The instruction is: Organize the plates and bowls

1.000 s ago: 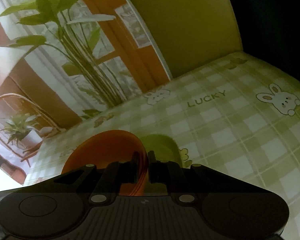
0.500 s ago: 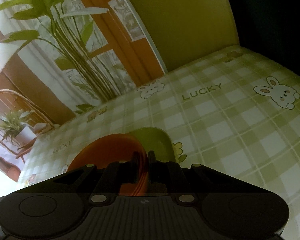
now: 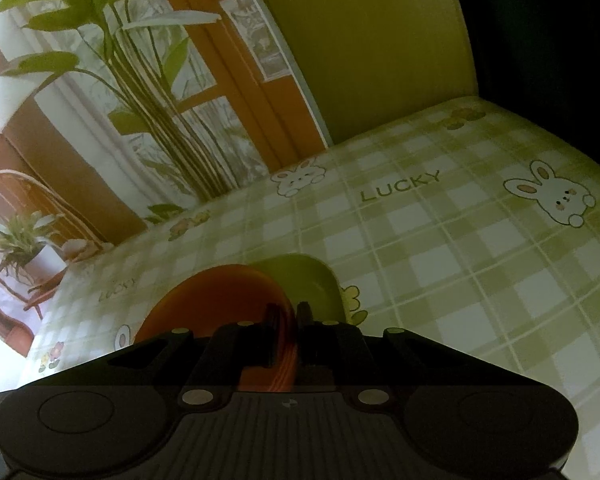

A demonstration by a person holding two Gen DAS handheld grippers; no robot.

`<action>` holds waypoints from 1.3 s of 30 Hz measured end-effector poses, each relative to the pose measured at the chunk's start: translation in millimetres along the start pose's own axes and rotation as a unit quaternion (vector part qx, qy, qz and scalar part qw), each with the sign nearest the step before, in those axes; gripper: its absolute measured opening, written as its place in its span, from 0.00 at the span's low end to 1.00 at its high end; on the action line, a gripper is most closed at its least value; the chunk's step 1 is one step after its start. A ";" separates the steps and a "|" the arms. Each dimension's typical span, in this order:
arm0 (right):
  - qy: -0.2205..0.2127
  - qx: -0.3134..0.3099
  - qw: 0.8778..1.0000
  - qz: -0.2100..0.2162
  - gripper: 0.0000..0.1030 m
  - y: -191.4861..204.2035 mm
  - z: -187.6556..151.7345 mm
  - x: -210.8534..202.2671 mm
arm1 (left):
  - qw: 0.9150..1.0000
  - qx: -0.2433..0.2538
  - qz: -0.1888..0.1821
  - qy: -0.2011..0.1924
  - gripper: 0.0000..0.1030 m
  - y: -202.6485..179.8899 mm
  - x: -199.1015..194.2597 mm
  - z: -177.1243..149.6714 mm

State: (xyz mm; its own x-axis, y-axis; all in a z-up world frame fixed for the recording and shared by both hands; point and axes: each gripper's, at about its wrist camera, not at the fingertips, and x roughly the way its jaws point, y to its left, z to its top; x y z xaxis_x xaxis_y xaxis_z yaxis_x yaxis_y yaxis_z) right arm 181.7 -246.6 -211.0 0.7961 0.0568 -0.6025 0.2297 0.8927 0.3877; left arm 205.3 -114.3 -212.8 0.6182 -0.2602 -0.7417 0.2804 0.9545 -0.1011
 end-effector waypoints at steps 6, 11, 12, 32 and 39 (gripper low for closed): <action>-0.015 -0.010 1.000 -0.003 0.12 2.1 5.9 -9.5 | 1.000 0.001 0.002 -0.018 0.24 -0.1 -11.5 3.8; -0.028 -0.018 0.999 -0.007 0.13 5.7 11.7 -22.3 | 0.999 0.001 0.004 -0.033 0.27 0.2 -25.0 8.1; -0.031 -0.020 0.999 -0.007 0.13 6.8 12.6 -24.8 | 0.999 0.001 0.005 -0.037 0.30 0.3 -28.6 9.3; -0.140 -0.100 0.985 0.036 0.51 83.0 42.9 -141.9 | 0.979 0.014 0.057 -0.195 0.74 6.4 -186.9 28.6; -0.166 -0.130 0.976 0.063 0.84 114.0 45.2 -186.5 | 0.969 -0.006 0.081 -0.231 0.86 18.7 -246.1 24.5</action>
State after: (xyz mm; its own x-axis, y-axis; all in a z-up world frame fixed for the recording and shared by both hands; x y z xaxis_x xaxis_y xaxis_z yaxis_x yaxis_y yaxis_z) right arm 84.7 -175.7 -22.9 0.9559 0.0646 -0.2863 0.0027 0.9735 0.2287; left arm 76.4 -36.0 -15.9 0.9174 -0.1415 -0.3719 0.1449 0.9893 -0.0188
